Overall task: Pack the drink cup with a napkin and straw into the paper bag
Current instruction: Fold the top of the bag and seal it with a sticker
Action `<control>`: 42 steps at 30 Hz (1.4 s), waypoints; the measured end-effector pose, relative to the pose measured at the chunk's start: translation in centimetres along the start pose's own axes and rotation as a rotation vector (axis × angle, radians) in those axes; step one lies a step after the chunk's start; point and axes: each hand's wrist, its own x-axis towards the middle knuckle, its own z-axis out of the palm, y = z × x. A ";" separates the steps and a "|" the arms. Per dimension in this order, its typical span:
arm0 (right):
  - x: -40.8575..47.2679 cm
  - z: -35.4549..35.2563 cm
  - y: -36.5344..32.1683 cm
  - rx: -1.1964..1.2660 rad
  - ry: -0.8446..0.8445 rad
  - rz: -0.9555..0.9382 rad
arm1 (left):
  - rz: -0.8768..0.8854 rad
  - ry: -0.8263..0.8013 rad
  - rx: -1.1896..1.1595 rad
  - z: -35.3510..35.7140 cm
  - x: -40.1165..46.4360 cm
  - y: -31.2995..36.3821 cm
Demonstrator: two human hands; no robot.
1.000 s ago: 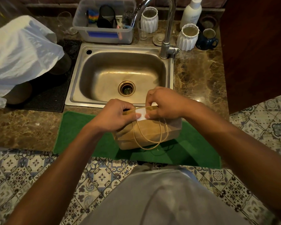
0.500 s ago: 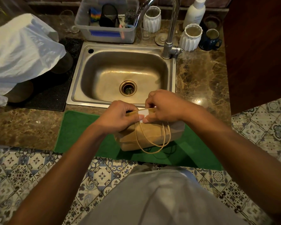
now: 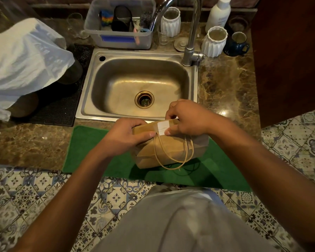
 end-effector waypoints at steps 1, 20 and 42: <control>-0.1 0.1 0.2 0.021 0.031 0.009 | -0.007 0.007 -0.015 0.0 -0.2 -0.2; -4.8 4.8 3.3 0.834 0.410 0.185 | 0.037 0.220 -0.314 1.4 -2.3 -2.8; -2.2 1.1 2.3 0.096 0.250 0.040 | 0.098 0.265 -0.272 3.1 -1.3 -2.2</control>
